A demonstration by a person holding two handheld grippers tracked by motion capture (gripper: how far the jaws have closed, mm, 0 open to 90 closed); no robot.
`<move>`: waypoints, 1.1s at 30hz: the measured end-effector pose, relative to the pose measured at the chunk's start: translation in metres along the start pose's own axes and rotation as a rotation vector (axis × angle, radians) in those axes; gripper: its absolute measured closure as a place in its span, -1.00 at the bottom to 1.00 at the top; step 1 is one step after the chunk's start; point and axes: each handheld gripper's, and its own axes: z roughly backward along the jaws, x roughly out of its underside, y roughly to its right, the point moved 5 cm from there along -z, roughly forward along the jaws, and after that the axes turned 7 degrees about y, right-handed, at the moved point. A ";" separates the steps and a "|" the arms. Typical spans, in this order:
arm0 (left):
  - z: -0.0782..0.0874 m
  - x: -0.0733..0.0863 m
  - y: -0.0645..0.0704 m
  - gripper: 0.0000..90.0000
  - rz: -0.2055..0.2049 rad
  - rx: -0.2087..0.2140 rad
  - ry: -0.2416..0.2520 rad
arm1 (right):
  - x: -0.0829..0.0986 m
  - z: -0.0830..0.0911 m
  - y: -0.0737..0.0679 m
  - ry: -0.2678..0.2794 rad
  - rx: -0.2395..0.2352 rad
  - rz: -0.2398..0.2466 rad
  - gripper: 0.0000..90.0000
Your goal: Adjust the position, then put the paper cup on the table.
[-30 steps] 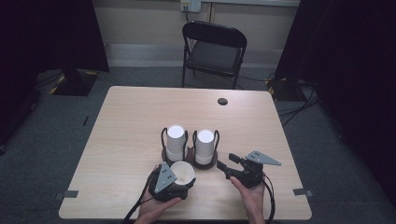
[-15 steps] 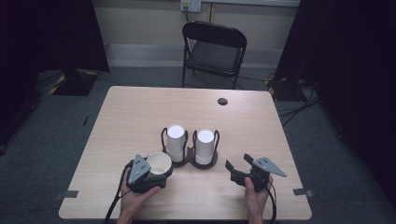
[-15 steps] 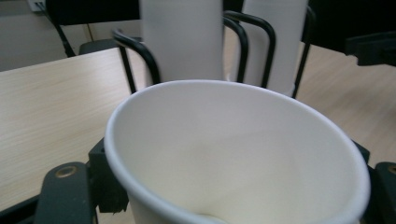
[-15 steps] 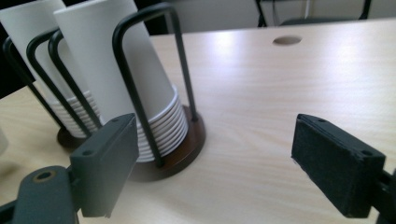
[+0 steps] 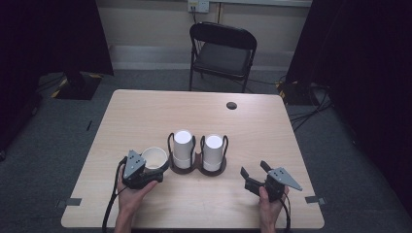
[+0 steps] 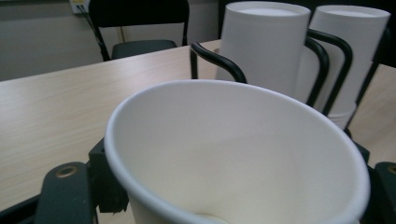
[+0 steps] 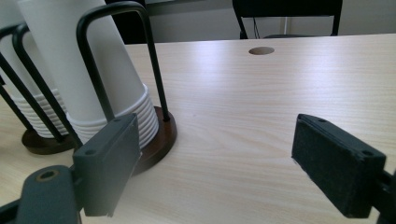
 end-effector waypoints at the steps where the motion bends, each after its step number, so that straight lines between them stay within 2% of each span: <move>1: -0.001 -0.002 -0.002 -0.50 0.007 -0.008 0.008 | 0.001 0.000 0.000 0.001 0.004 0.008 -0.67; 8: -0.013 -0.005 -0.016 -0.50 0.027 -0.059 0.036 | 0.005 -0.003 0.000 0.005 0.013 0.066 -0.67; 11: -0.016 -0.006 -0.022 -0.50 0.016 -0.083 0.035 | 0.006 -0.003 -0.001 0.012 0.012 0.066 -0.67; 13: -0.020 -0.006 -0.026 -0.50 0.024 -0.096 0.036 | 0.006 -0.003 -0.001 0.010 0.010 0.073 -0.67; 17: -0.027 -0.010 -0.033 -0.50 0.021 -0.108 0.038 | 0.006 -0.002 -0.003 0.020 0.000 0.096 -0.67; 20: -0.032 -0.011 -0.039 -0.50 0.030 -0.117 0.027 | 0.006 -0.001 -0.003 0.027 -0.002 0.090 -0.67; 22: -0.034 -0.012 -0.044 -0.50 0.070 -0.117 0.029 | 0.006 0.000 -0.004 0.039 -0.010 0.094 -0.67; 27: -0.044 -0.013 -0.054 -0.50 0.051 -0.131 0.022 | 0.006 0.001 -0.004 0.043 -0.017 0.090 -0.66; 30: -0.052 -0.013 -0.063 -0.50 0.057 -0.148 0.030 | 0.006 0.001 -0.004 0.046 -0.021 0.084 -0.66; 33: -0.058 -0.009 -0.071 -0.51 0.116 -0.174 0.044 | 0.006 0.001 -0.004 0.037 -0.039 0.078 -0.64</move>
